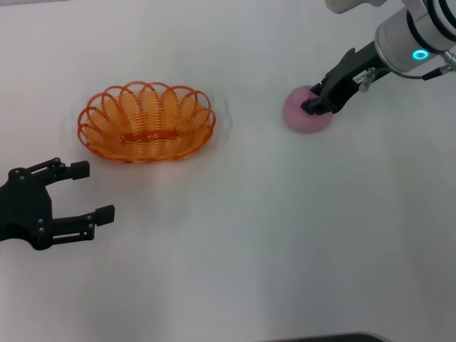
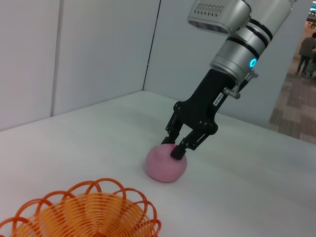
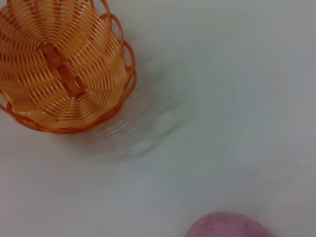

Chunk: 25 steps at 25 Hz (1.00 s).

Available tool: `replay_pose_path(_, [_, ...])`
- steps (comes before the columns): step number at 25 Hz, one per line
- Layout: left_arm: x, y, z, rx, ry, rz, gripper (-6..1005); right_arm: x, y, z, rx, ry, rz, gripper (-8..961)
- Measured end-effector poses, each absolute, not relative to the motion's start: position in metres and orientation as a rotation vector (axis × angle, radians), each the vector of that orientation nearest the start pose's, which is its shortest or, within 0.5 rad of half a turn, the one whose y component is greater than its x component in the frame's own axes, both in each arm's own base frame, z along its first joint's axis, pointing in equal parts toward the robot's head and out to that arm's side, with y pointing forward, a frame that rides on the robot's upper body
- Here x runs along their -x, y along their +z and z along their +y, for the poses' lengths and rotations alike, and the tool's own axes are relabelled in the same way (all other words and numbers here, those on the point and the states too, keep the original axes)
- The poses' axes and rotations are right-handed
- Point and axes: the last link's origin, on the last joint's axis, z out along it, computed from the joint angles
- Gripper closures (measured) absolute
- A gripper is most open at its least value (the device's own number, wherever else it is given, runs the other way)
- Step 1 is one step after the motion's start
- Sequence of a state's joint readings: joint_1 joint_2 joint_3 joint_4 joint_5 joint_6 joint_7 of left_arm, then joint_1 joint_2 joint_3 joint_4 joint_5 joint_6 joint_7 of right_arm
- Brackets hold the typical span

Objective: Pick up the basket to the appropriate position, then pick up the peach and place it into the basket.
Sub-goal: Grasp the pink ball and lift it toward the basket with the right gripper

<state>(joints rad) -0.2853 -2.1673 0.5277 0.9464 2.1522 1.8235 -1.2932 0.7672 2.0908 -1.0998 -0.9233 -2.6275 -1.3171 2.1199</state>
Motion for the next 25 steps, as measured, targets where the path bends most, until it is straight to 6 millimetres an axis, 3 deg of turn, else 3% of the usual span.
replay_pose_path(1, [0.305, 0.025, 0.245, 2.725, -0.635, -0.598, 108, -0.214, -0.013, 0.401, 2.669, -0.400, 0.706, 614])
replay_pose_path(6, [0.304, 0.024, 0.245, 2.731, -0.635, -0.596, 109, -0.214, -0.013, 0.402, 2.668, -0.400, 0.706, 817])
replay_pose_path(19, [0.302, 0.022, 0.245, 2.750, -0.632, -0.605, 109, -0.212, -0.011, 0.403, 2.661, -0.379, 0.707, 911])
replay_pose_path(25, [0.301, 0.022, 0.245, 2.753, -0.636, -0.612, 108, -0.190, 0.013, 0.410, 2.646, -0.079, 0.713, 909])
